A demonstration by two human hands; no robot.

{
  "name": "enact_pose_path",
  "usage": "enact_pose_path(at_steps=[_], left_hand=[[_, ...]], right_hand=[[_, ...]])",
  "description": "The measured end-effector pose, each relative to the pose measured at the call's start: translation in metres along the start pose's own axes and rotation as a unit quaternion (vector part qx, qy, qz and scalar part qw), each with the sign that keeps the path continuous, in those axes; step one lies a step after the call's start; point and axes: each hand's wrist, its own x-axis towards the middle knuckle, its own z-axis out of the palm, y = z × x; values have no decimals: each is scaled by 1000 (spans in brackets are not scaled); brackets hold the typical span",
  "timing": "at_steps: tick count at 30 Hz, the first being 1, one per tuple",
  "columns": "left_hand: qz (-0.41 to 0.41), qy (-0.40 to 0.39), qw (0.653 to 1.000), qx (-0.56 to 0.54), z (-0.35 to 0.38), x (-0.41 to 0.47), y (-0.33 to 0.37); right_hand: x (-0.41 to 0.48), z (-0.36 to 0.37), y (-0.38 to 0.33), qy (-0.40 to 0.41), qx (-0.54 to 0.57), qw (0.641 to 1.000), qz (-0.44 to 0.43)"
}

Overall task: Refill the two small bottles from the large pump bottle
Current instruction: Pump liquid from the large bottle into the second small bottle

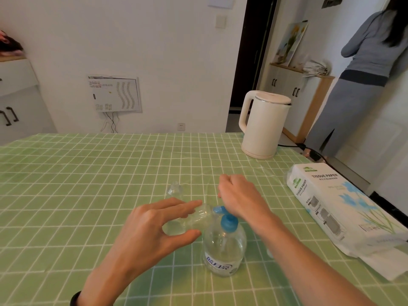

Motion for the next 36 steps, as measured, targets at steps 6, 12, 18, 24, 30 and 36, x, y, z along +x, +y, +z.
enact_pose_path(at_steps=[6,12,18,24,30,36], left_hand=[[-2,-21,1000,10,1,-1,0],[-2,-6,1000,1,-3,-2,5],[-8,-5,1000,-7,-5,-1,7],[-16,-21,1000,1,-3,0,4],[-18,-20,1000,-1,-3,-1,4],[-21,-16,1000,-4,-3,-1,2]], right_hand=[[0,9,6,-1,-12,1000,16],[-4,2,-1,-4,91,995,-29],[-2,-7,-7,-79,115,990,-31],[0,8,4,-84,50,995,16],[-2,5,1,-72,26,997,3],[2,5,1,-52,18,998,-4]])
